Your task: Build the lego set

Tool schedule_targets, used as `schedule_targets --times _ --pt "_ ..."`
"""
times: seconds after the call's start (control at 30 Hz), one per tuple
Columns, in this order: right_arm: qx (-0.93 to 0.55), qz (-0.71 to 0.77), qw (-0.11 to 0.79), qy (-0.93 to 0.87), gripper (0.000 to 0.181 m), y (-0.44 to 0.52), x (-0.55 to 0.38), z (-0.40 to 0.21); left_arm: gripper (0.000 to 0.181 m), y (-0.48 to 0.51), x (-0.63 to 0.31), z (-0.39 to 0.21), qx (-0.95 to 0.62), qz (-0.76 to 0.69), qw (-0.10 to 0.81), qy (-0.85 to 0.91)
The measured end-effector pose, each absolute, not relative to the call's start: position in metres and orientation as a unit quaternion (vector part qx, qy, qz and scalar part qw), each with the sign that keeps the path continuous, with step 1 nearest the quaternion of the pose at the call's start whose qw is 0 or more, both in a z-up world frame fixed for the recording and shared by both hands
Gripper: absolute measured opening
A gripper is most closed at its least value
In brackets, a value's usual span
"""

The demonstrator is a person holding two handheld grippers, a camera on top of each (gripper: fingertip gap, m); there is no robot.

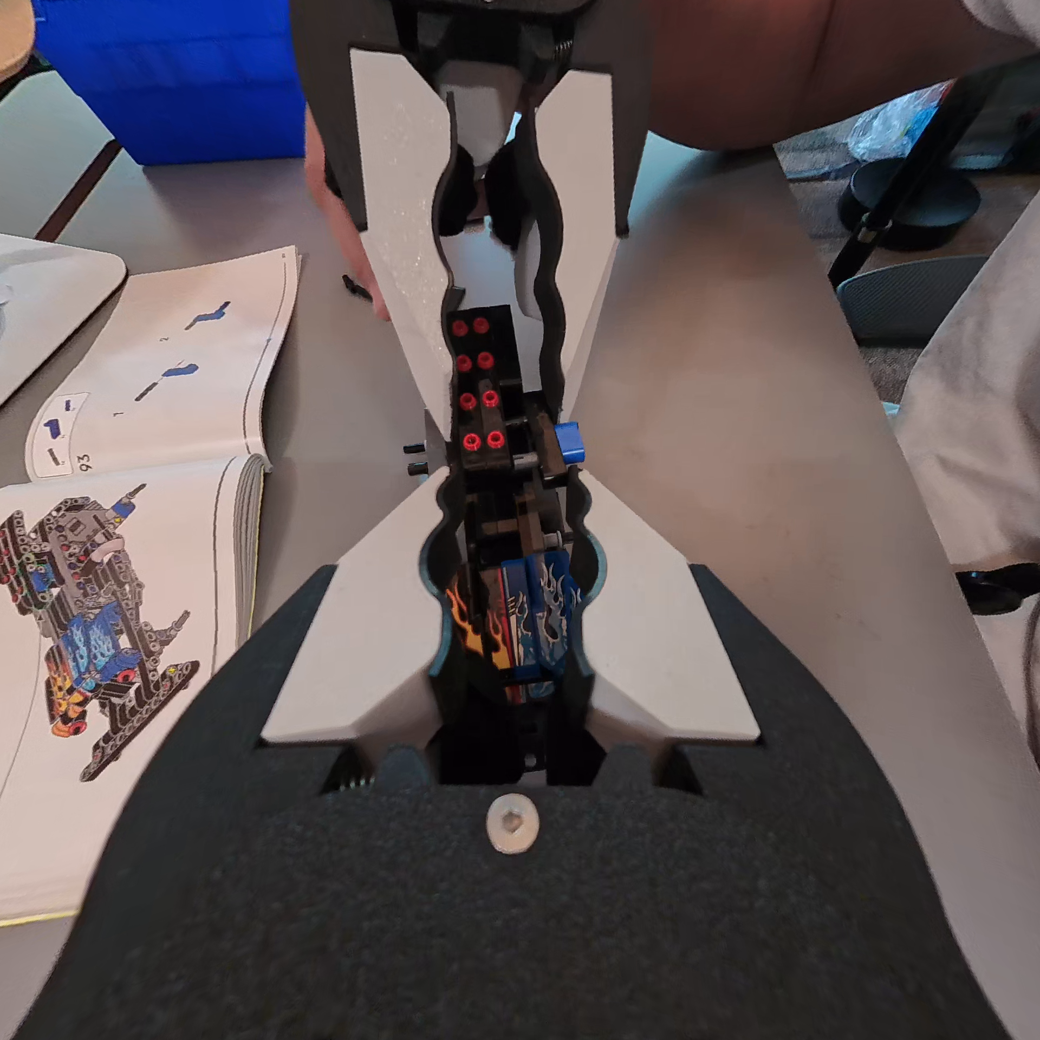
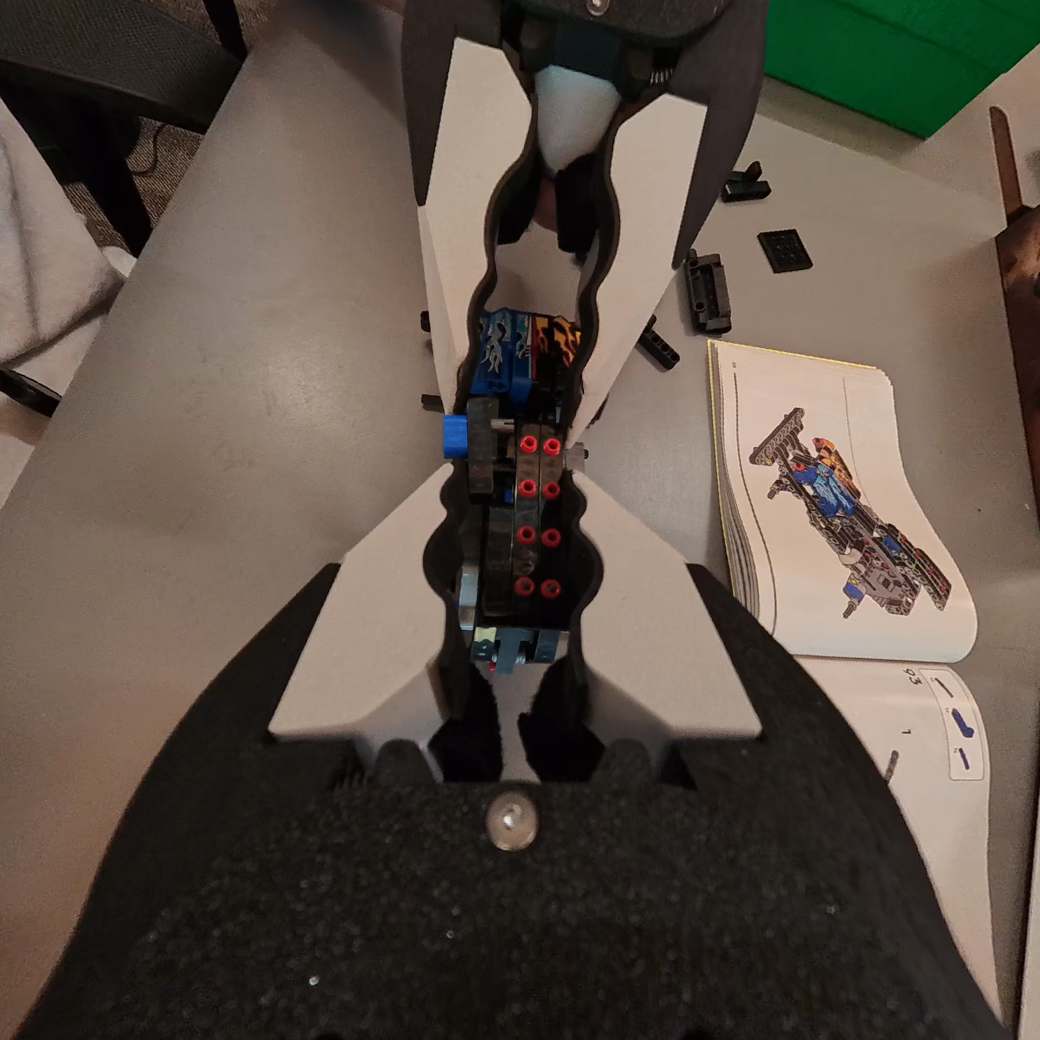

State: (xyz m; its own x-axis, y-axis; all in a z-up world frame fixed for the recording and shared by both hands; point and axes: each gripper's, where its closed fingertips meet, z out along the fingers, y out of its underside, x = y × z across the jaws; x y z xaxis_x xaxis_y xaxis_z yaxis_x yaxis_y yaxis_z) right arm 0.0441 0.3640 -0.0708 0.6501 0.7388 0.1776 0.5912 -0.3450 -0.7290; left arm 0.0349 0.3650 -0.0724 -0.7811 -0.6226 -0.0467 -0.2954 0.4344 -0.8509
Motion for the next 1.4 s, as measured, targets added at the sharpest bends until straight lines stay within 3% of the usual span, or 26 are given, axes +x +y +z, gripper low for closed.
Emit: schedule_targets --times 0.23,0.63,0.83,0.97,1.4 --pt "-0.817 0.091 0.395 -0.41 0.033 0.3633 0.0432 -0.071 0.032 0.3637 0.0345 -0.0697 -0.3 -0.493 0.135 0.805" --pt "-0.817 0.103 0.394 -0.408 0.033 0.3622 0.044 -0.0707 0.03 0.3641 0.0358 -0.0747 -0.31 -0.458 0.163 0.817" --pt "-0.811 0.114 0.4 -0.411 0.032 0.3619 0.0442 -0.0708 0.04 0.3632 0.0392 -0.0781 -0.335 -0.458 0.137 0.812" --pt "-0.814 0.119 0.399 -0.406 0.032 0.3617 0.0455 -0.0701 0.03 0.3615 0.0389 -0.0726 -0.308 -0.465 0.165 0.813" --pt "-0.812 0.136 0.395 -0.408 0.032 0.3608 0.0457 -0.0702 0.029 0.3607 0.0407 -0.074 -0.315 -0.46 0.164 0.814"
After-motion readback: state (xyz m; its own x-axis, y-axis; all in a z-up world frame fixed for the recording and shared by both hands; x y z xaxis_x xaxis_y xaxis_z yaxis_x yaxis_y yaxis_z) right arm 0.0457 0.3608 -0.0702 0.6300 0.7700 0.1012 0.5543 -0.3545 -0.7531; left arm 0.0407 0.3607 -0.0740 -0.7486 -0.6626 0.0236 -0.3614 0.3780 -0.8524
